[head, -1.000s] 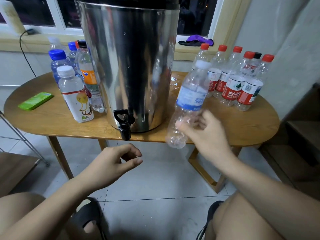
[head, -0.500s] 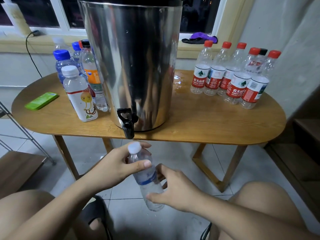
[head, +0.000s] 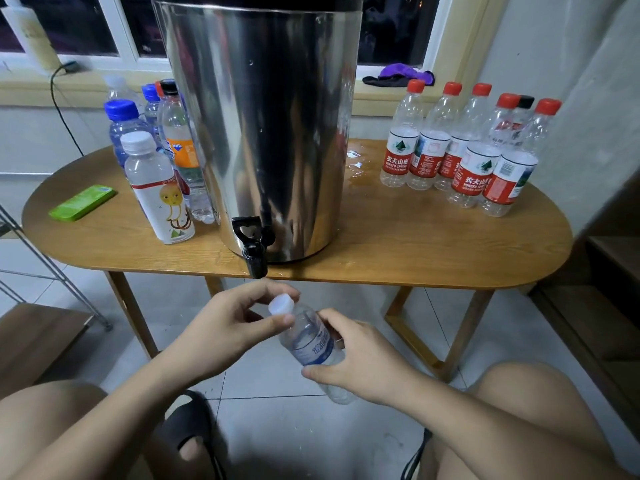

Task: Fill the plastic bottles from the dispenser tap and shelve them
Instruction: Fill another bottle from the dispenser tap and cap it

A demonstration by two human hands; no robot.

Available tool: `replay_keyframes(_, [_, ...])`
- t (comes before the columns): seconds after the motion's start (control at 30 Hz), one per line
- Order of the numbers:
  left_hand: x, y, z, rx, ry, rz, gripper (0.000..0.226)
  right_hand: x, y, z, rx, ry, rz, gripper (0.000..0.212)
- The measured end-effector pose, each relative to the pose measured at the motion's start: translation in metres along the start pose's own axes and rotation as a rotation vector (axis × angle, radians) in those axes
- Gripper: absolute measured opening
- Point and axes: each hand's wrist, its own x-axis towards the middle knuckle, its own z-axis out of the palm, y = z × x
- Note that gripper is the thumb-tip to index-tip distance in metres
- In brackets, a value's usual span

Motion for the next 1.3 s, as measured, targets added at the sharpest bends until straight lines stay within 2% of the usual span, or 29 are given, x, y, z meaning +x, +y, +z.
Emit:
replay_keyframes(0.2, [-0.001,-0.005,-0.013,0.143,-0.044,-0.029,0.029,0.002,0.011,0.002,-0.063,0.014,-0.008,0.062])
replay_keyframes(0.33, [0.001,-0.004,-0.011,0.213,0.049,0.001,0.030,0.004,0.012,0.003,-0.056,0.024,-0.011,0.062])
replay_keyframes(0.53, [0.000,0.001,0.003,0.273,0.202,-0.044,0.013,0.002,0.013,0.006,-0.111,0.064,-0.018,0.066])
replay_keyframes(0.7, [0.002,-0.005,0.004,0.521,0.264,-0.051,0.048,0.003,0.013,0.009,-0.199,0.092,-0.041,0.071])
replay_keyframes(0.77, [0.003,-0.009,0.001,0.597,0.259,-0.043,0.054,0.005,0.013,0.007,-0.225,0.106,-0.049,0.072])
replay_keyframes(0.83, [0.002,-0.009,-0.005,0.579,0.208,-0.034,0.053,0.007,0.013,0.004,-0.225,0.117,-0.042,0.072])
replay_keyframes(0.93, [0.000,-0.004,-0.013,0.415,0.046,-0.018,0.054,0.010,0.014,0.000,-0.196,0.128,-0.023,0.071])
replay_keyframes(1.0, [-0.002,-0.001,-0.016,0.369,-0.002,0.002,0.048,0.009,0.015,0.001,-0.186,0.119,-0.019,0.071])
replay_keyframes(1.13, [-0.001,0.001,-0.021,0.355,0.047,-0.016,0.020,0.009,0.014,0.004,-0.194,0.111,-0.036,0.071])
replay_keyframes(1.3, [0.000,-0.001,-0.030,0.362,0.087,-0.030,0.029,0.010,0.008,0.007,-0.202,0.107,-0.042,0.068])
